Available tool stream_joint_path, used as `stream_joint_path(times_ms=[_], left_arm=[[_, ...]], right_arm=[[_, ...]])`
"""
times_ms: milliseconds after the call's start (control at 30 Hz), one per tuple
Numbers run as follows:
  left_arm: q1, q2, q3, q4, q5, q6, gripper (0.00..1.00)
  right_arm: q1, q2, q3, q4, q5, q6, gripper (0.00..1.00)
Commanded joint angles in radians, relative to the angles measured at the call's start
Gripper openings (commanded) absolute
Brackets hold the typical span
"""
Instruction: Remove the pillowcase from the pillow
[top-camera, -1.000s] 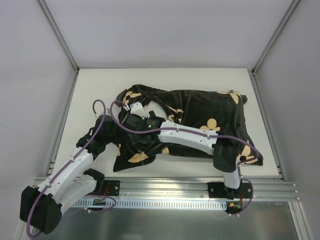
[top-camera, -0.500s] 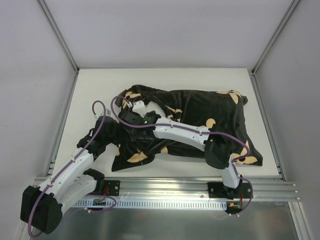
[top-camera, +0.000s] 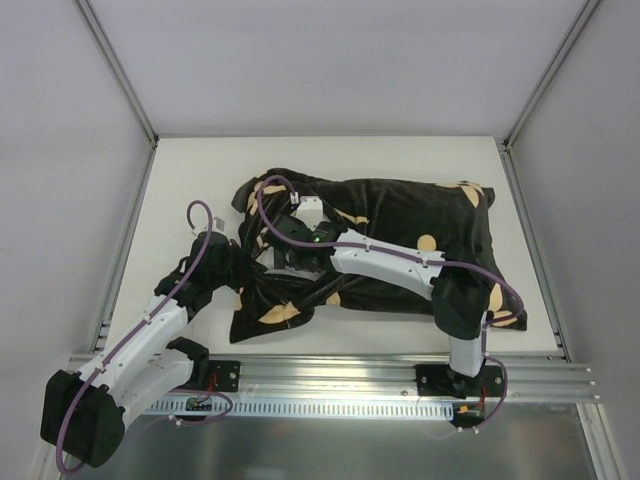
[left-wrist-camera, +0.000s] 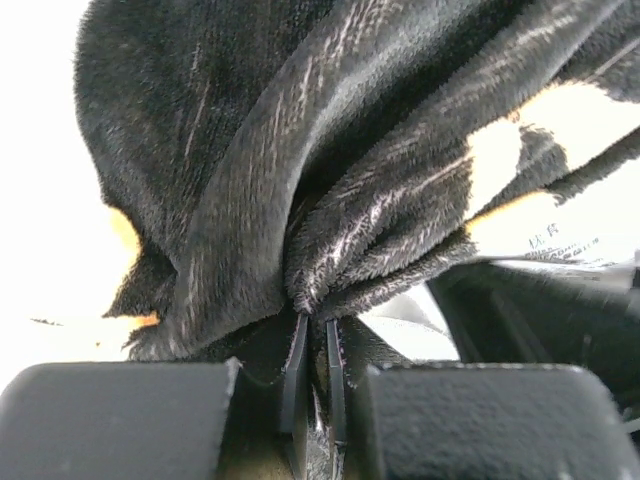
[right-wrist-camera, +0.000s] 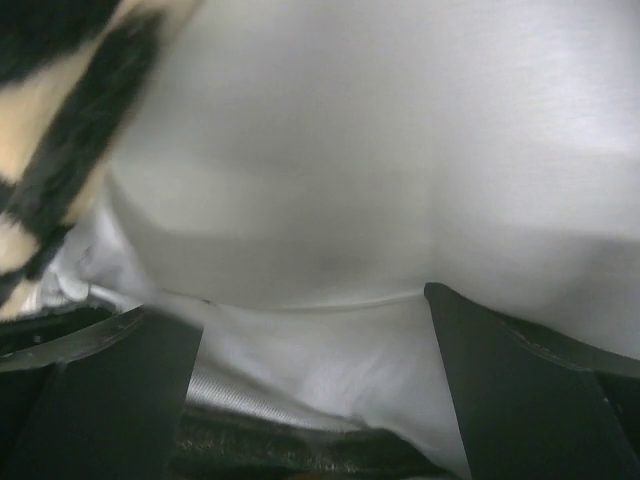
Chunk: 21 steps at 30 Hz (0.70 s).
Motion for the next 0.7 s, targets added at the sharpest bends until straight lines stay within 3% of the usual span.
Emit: stream_joint_path(times_ms=[0, 133, 500, 600, 667], left_arm=[[0.006, 0.003, -0.025, -0.11, -0.009, 0.019, 0.0], [0.004, 0.012, -0.022, -0.103, -0.001, 0.019, 0.0], [0.006, 0.018, -0.013, -0.097, 0.008, 0.018, 0.0], [0.006, 0.023, -0.011, -0.095, 0.011, 0.016, 0.0], [0.006, 0.02, -0.011, -0.095, 0.013, 0.018, 0.0]], right_arm=[[-0.087, -0.003, -0.064, -0.148, 0.181, 0.093, 0.97], [-0.055, 0.011, -0.05, -0.155, 0.184, 0.164, 0.97], [0.045, 0.197, 0.09, -0.165, 0.154, 0.064, 0.99], [0.042, 0.221, 0.082, -0.156, 0.14, 0.036, 0.91], [0.03, 0.221, 0.065, -0.155, 0.135, 0.035, 0.65]])
